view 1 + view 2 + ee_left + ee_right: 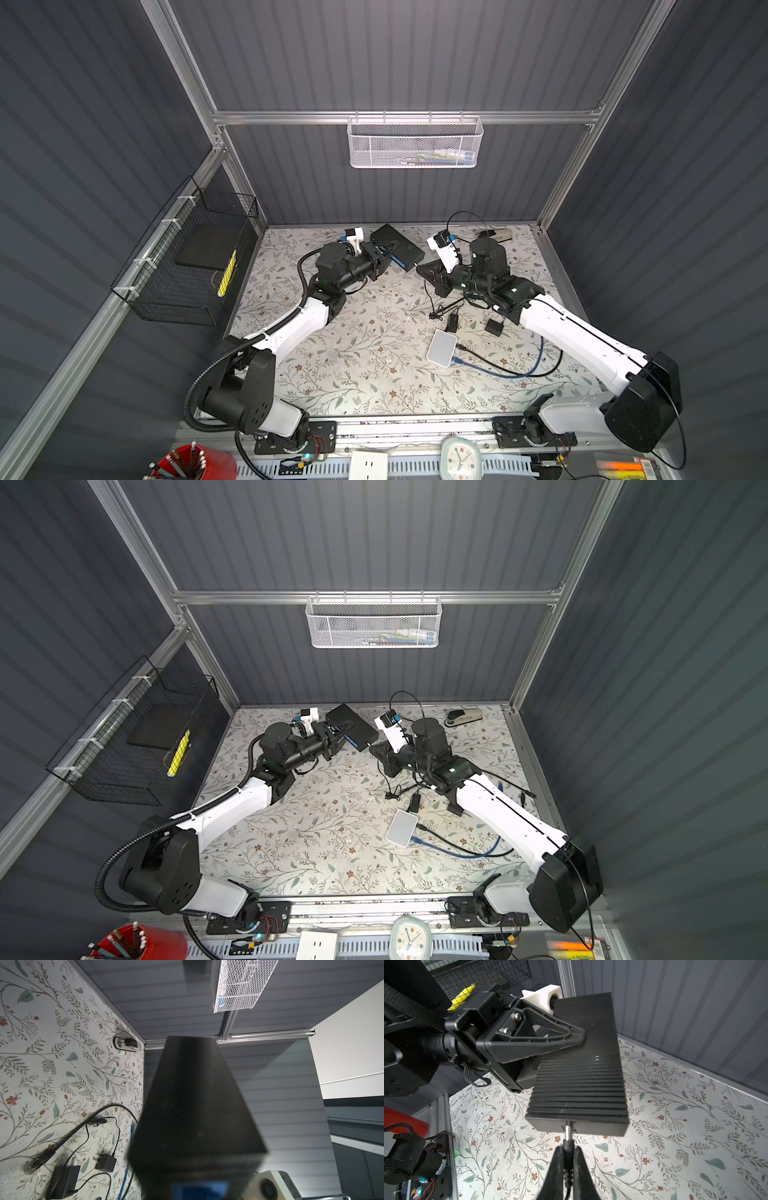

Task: Insert the plug into the switch port

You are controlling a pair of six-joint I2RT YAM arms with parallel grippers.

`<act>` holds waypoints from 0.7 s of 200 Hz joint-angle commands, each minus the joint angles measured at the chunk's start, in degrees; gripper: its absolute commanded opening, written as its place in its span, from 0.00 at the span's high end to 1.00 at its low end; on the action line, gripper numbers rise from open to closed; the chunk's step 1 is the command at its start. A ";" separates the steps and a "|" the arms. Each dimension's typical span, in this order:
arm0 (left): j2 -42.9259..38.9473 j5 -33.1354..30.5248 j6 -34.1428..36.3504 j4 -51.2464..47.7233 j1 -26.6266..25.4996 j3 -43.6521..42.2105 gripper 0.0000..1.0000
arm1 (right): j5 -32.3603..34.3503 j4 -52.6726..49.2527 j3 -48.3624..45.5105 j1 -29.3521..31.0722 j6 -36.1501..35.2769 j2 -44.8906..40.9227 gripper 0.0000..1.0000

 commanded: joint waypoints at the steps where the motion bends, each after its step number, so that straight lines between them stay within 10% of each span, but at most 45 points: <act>1: -1.22 1.63 1.39 2.28 -0.68 1.05 0.96 | -0.45 0.41 1.93 0.44 0.98 0.28 1.00; 140: -3.45 4.06 12.62 -14.01 -2.86 5.06 0.98 | -5.76 3.39 5.60 -0.11 6.51 2.77 1.00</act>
